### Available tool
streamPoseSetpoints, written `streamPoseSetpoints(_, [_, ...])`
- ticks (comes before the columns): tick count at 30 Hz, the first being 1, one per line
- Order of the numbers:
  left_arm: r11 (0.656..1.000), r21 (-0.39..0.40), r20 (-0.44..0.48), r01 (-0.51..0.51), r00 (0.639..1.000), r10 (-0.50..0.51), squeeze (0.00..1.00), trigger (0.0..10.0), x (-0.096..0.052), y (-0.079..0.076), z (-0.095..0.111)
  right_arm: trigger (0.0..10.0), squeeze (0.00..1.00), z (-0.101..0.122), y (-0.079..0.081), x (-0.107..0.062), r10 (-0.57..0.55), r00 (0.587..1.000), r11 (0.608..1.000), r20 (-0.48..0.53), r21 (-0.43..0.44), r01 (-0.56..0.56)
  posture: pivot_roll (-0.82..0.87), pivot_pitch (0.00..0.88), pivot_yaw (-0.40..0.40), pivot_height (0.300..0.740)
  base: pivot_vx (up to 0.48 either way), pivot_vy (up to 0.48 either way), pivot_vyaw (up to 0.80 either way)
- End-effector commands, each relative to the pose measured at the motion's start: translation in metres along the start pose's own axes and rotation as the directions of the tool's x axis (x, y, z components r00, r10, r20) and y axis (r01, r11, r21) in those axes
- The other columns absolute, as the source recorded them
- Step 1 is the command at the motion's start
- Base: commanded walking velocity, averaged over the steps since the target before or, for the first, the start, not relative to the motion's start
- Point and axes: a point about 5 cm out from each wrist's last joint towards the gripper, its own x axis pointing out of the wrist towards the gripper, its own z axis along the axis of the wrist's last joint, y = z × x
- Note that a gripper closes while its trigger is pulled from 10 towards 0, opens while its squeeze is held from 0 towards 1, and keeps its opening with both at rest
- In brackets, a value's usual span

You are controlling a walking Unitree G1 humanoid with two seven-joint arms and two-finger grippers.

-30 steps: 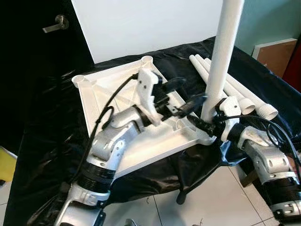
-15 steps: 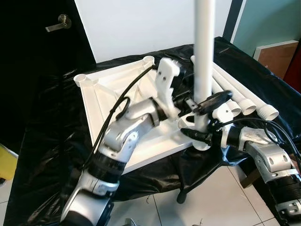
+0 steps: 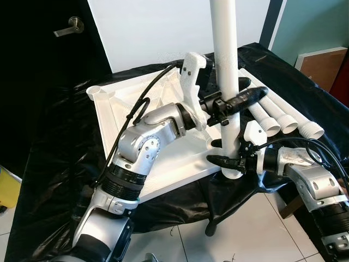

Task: Building children table

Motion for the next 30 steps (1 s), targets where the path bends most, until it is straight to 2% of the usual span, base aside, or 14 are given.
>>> streamPoseSetpoints(1, [0.989, 0.014, -0.004, 0.147, 0.989, -0.147, 0.00, 0.0, 0.001, -0.011, 0.003, 10.0, 0.00, 0.004, 0.001, 0.000, 0.009, 1.000, 1.000, 0.020, 0.002, -0.009, -0.13, 0.000, 0.047, 0.740, 0.000, 0.000, 0.00])
streamPoseSetpoints(7, [0.992, 0.025, -0.020, 0.126, 0.992, -0.126, 0.00, 0.0, 0.001, -0.010, 0.006, 10.0, 0.00, 0.005, 0.001, 0.001, 0.004, 1.000, 1.000, 0.027, 0.010, -0.004, -0.12, 0.000, 0.047, 0.740, 0.000, 0.000, 0.00])
streamPoseSetpoints(8, [0.994, 0.031, -0.028, 0.105, 0.994, -0.104, 0.00, 7.6, 0.001, -0.009, 0.006, 10.0, 0.00, 0.006, 0.000, 0.002, -0.007, 0.999, 1.000, 0.036, 0.016, 0.006, -0.12, 0.000, 0.047, 0.740, 0.000, 0.000, 0.00])
streamPoseSetpoints(9, [0.994, 0.031, -0.028, 0.105, 0.994, -0.104, 0.00, 7.6, 0.001, -0.009, 0.006, 10.0, 0.00, 0.006, 0.000, 0.002, -0.007, 0.999, 1.000, 0.036, 0.016, 0.006, -0.12, 0.000, 0.047, 0.740, 0.000, 0.000, 0.00])
streamPoseSetpoints(10, [0.996, 0.059, -0.048, 0.066, 0.997, -0.063, 0.00, 10.0, 0.002, -0.006, 0.006, 10.0, 0.28, 0.007, -0.001, 0.003, -0.024, 0.998, 1.000, 0.050, 0.014, 0.024, -0.12, 0.000, 0.048, 0.740, 0.000, 0.000, 0.00])
streamPoseSetpoints(12, [0.996, 0.059, -0.048, 0.066, 0.997, -0.063, 0.00, 10.0, 0.002, -0.006, 0.006, 10.0, 0.28, 0.007, -0.001, 0.003, -0.024, 0.998, 1.000, 0.050, 0.014, 0.024, -0.12, 0.000, 0.048, 0.740, 0.000, 0.000, 0.00])
streamPoseSetpoints(13, [0.997, 0.075, -0.061, 0.033, 0.998, -0.028, 0.00, 10.0, 0.003, -0.004, 0.007, 10.0, 1.00, 0.009, -0.002, 0.004, -0.045, 0.997, 0.999, 0.068, 0.023, 0.044, -0.12, 0.000, 0.050, 0.740, 0.000, 0.000, 0.00])
streamPoseSetpoints(14, [0.997, 0.075, -0.061, 0.033, 0.998, -0.028, 0.00, 10.0, 0.003, -0.004, 0.007, 10.0, 1.00, 0.009, -0.002, 0.004, -0.045, 0.997, 0.999, 0.068, 0.023, 0.044, -0.12, 0.000, 0.050, 0.740, 0.000, 0.000, 0.00])
streamPoseSetpoints(17, [0.984, 0.135, -0.084, -0.112, 0.989, 0.124, 0.00, 10.0, 0.009, 0.006, 0.015, 10.0, 1.00, 0.016, -0.003, 0.011, -0.097, 0.987, 0.995, 0.127, 0.031, 0.094, -0.10, 0.000, 0.048, 0.740, 0.000, 0.000, 0.00])
streamPoseSetpoints(18, [0.984, 0.135, -0.084, -0.112, 0.989, 0.124, 0.00, 10.0, 0.009, 0.006, 0.015, 10.0, 1.00, 0.016, -0.003, 0.011, -0.097, 0.987, 0.995, 0.127, 0.031, 0.094, -0.10, 0.000, 0.048, 0.740, 0.000, 0.000, 0.00])
streamPoseSetpoints(20, [0.956, 0.150, -0.085, -0.250, 0.961, 0.265, 0.00, 10.0, 0.009, 0.019, 0.021, 10.0, 1.00, 0.022, -0.004, 0.021, -0.154, 0.972, 0.988, 0.180, 0.049, 0.147, -0.10, 0.000, 0.052, 0.740, 0.000, 0.000, 0.00])
streamPoseSetpoints(27, [0.923, 0.153, -0.073, -0.353, 0.927, 0.367, 0.00, 10.0, 0.007, 0.029, 0.026, 10.0, 1.00, 0.025, -0.001, 0.032, -0.222, 0.949, 0.974, 0.225, 0.090, 0.207, -0.10, 0.000, 0.051, 0.740, 0.000, 0.000, 0.00])
streamPoseSetpoints(28, [0.913, 0.166, -0.070, -0.373, 0.919, 0.388, 0.00, 10.0, 0.007, 0.031, 0.027, 10.0, 0.00, 0.026, 0.000, 0.034, -0.244, 0.941, 0.969, 0.237, 0.103, 0.225, -0.10, 0.000, 0.052, 0.740, 0.000, 0.000, 0.00])
streamPoseSetpoints(30, [0.889, 0.200, -0.057, -0.413, 0.900, 0.431, 0.00, 10.0, 0.008, 0.035, 0.030, 10.0, 0.00, 0.026, 0.000, 0.041, -0.339, 0.908, 0.939, 0.247, 0.142, 0.312, -0.11, 0.000, 0.051, 0.740, 0.000, 0.000, 0.00])
